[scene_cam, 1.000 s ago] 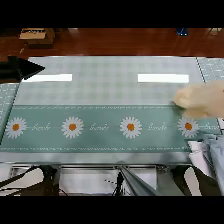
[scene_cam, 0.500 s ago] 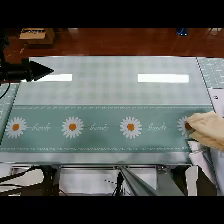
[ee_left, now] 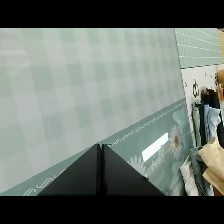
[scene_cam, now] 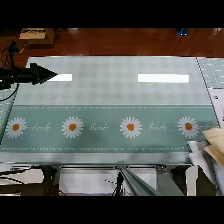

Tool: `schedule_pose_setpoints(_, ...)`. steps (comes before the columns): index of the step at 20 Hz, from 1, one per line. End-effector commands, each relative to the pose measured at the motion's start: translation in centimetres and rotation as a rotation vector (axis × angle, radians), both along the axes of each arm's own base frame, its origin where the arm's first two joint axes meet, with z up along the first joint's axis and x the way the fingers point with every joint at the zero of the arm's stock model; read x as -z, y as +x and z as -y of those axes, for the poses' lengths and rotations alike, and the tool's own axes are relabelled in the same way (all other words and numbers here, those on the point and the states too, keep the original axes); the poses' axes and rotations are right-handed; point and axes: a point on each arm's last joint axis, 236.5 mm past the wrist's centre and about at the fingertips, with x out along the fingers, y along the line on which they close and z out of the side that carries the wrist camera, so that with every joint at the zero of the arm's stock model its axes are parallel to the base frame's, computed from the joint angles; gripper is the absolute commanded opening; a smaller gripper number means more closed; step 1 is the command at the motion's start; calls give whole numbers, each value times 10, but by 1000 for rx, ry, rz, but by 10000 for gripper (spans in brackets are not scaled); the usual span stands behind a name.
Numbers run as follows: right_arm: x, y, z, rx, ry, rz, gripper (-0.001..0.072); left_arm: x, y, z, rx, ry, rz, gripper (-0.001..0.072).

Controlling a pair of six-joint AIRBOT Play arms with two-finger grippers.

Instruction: Fold the shirts.

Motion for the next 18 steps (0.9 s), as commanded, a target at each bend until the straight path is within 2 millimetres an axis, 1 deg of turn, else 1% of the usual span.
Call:
schedule_pose_setpoints(1,-18,-28,1,72,-64,-99,30,4,2,-1,1,5,4,18)
schedule_pose_setpoints(2,-20,-31,1,79,-71,-109,30,4,2,-1,5,8,10,18)
schedule_pose_setpoints(3,-21,-32,1,80,-72,-116,45,4,2,-1,5,8,10,18)
schedule_pose_setpoints(4,-21,-32,1,68,-64,-123,219,4,2,-1,4,8,10,18)
schedule_pose_setpoints(5,-21,-32,1,59,-62,-127,469,4,2,-1,4,8,11,18)
schedule_pose_setpoints(6,-21,-32,2,56,-63,-128,536,4,2,-1,4,8,10,18)
schedule_pose_setpoints(8,-21,-32,2,53,-63,-128,536,4,2,-1,5,8,10,19)
schedule_pose_setpoints(10,-22,-25,8,22,-89,-101,536,4,1,0,10,4,8,21)
schedule_pose_setpoints(11,-21,-14,16,-18,-110,-67,534,2,0,1,12,-4,9,63)
schedule_pose_setpoints(12,-17,6,25,-81,-127,1,534,-3,2,3,6,-26,17,186)
schedule_pose_setpoints(13,-10,36,31,-181,-127,95,533,-12,6,5,-5,-63,33,381)
schedule_pose_setpoints(14,-4,68,31,-269,-113,202,526,-23,8,11,-4,-104,52,550)
schedule_pose_setpoints(15,3,100,25,-330,-76,321,526,-35,10,22,21,-127,87,568)
schedule_pose_setpoints(16,12,129,11,-393,4,419,526,-41,9,36,59,-112,112,567)
schedule_pose_setpoints(17,20,162,-8,-466,103,518,526,-41,8,53,105,-61,129,563)
schedule_pose_setpoints(18,23,192,-26,-544,183,605,525,-33,5,68,165,40,144,559)
